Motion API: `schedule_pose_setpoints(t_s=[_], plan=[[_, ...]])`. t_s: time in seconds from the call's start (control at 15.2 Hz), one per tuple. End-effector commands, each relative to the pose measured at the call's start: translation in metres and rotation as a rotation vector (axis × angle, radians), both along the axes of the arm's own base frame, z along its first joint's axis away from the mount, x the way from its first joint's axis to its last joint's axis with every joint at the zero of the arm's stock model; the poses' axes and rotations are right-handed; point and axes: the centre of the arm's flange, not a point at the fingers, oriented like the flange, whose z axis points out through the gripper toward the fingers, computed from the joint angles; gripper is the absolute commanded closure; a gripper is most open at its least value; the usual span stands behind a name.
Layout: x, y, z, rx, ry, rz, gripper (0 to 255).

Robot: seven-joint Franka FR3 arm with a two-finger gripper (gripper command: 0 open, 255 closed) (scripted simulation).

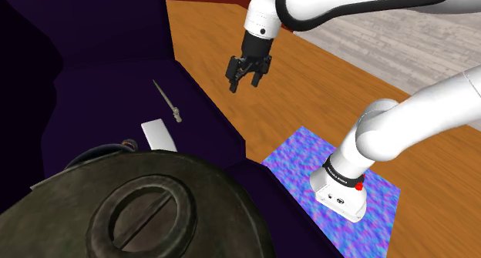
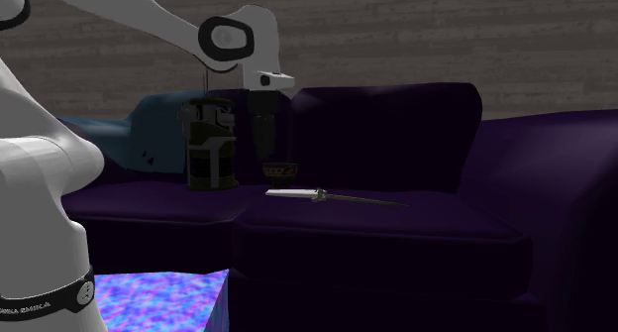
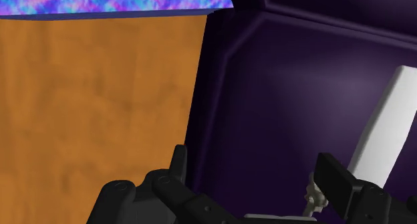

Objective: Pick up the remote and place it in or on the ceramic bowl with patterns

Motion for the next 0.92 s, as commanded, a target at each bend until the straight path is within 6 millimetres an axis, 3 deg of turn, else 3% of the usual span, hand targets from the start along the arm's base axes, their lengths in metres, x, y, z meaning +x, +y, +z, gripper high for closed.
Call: schedule_pose_setpoints(t_s=[0.0, 0.86], plan=[[0.006, 0.028, -0.012, -0.006, 0.002, -0.012, 0], [0.054, 0.184, -0.085, -0.051, 0.014, -0.086, 0]])
